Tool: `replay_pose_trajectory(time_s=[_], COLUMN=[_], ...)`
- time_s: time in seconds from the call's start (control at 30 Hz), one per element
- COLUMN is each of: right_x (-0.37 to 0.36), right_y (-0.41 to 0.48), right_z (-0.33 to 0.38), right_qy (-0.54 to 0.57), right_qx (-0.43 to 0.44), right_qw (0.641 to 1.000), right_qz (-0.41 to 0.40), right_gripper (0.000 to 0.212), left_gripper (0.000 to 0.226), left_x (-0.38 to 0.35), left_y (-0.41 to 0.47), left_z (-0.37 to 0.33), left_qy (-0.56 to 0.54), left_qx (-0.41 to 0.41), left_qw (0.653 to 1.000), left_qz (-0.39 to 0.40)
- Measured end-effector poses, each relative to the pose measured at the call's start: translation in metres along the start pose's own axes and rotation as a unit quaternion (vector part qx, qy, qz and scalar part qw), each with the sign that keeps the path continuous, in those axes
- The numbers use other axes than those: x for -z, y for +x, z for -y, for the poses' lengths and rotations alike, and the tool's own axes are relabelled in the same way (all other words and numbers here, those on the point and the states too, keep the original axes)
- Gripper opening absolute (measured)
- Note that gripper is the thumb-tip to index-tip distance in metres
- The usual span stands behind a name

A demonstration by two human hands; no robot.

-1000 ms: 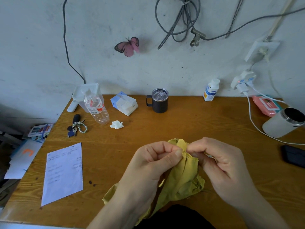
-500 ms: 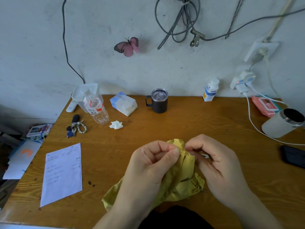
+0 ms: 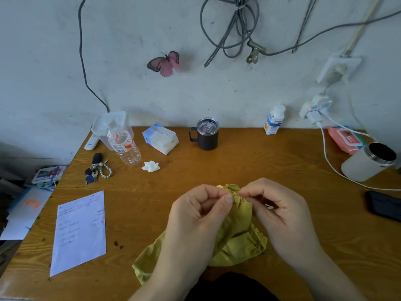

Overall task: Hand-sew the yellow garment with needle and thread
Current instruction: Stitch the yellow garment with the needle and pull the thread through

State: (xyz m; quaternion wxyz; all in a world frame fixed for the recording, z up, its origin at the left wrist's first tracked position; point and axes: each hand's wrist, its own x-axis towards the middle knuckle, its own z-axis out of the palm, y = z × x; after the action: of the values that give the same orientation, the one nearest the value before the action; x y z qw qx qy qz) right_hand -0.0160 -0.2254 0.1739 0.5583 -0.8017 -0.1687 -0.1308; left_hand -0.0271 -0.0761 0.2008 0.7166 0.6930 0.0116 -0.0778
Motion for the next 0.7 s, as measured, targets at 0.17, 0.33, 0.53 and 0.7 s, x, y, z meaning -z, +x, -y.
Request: replay_pose_trajectory(time_s=[0.17, 0.33, 0.53, 0.7], right_x=[0.000, 0.000, 0.007, -0.003], right_y=[0.001, 0.003, 0.006, 0.002], right_z=[-0.001, -0.001, 0.005, 0.006], right_qy=[-0.012, -0.023, -0.135, -0.194], right_qx=[0.011, 0.017, 0.085, 0.121], right_qw=[1.000, 1.000, 0.986, 0.972], right_qz=[0.001, 0.004, -0.045, -0.047], right_gripper=[0.013, 0.013, 0.019, 0.020], left_gripper=[0.018, 0.014, 0.014, 0.015], left_x=[-0.001, 0.001, -0.001, -0.003], left_y=[-0.001, 0.002, 0.004, 0.006], left_z=[0.001, 0.004, 0.008, 0.011], left_qy=[0.005, 0.022, 0.064, 0.126], left_qx=[0.003, 0.008, 0.006, 0.002], left_qw=[1.000, 1.000, 0.997, 0.991], left_qz=[-0.001, -0.017, -0.039, -0.049])
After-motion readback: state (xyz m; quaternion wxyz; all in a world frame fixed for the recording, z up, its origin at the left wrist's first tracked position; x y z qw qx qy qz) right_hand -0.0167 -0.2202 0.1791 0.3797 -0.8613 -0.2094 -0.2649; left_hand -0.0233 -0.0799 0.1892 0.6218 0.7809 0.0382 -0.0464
